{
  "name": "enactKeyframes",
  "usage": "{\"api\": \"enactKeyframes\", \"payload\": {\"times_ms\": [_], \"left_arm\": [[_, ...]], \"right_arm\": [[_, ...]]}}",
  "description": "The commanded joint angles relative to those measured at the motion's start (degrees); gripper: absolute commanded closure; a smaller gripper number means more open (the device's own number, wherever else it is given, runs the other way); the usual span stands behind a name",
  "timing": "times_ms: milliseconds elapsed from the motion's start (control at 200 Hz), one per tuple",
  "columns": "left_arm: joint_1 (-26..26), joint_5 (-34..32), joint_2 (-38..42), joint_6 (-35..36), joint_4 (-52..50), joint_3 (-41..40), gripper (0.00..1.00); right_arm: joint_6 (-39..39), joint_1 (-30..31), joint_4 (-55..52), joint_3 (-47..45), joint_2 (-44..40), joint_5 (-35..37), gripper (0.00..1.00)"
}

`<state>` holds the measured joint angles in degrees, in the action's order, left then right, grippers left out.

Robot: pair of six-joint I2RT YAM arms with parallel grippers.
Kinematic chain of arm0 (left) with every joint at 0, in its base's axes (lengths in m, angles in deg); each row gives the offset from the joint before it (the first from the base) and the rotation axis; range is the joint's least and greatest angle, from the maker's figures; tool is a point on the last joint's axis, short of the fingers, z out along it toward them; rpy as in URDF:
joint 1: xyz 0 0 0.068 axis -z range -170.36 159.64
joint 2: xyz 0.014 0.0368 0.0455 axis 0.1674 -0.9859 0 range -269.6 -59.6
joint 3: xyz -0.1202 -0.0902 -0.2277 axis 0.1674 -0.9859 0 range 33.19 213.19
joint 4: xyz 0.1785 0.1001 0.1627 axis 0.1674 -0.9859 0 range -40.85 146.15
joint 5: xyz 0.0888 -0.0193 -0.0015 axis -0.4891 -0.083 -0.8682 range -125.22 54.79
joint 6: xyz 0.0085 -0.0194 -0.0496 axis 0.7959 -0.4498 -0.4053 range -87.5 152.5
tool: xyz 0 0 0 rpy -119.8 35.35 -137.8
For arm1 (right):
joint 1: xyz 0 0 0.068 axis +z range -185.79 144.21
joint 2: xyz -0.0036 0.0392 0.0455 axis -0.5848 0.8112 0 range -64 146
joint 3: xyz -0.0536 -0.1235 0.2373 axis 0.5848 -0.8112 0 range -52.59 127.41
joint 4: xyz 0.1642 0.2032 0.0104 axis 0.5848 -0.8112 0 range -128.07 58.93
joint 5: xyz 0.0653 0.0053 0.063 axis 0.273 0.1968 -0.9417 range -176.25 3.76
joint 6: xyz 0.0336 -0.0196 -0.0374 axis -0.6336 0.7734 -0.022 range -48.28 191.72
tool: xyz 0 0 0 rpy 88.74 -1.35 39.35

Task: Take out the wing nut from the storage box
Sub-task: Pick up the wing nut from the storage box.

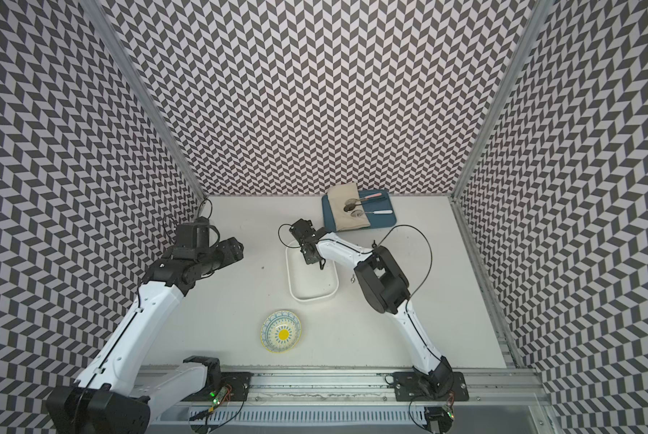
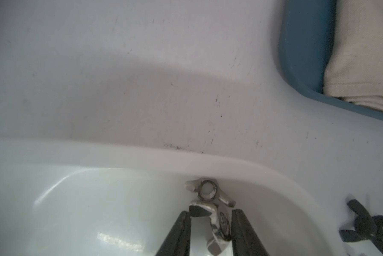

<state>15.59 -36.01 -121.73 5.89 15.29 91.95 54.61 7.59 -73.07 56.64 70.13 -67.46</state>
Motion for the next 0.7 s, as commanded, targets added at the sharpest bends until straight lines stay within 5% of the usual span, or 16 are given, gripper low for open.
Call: {"api": "enactKeyframes", "payload": {"times_ms": [0, 516, 696], "left_arm": [[-0.34, -0.53, 1.06, 0.53, -0.6, 0.75, 0.2], [-0.35, -0.79, 1.64, 0.41, -0.39, 0.21, 0.2], [-0.33, -1.11, 1.84, 0.43, -0.68, 0.04, 0.2]], "right_arm": [[-0.21, 0.39, 1.01, -0.57, 0.4, -2.55, 0.67], [-0.04, 0.13, 1.92, 0.66, 2.62, 0.29, 0.68], [0.23, -0.13, 1.96, 0.99, 2.99, -0.72, 0.76]]}}
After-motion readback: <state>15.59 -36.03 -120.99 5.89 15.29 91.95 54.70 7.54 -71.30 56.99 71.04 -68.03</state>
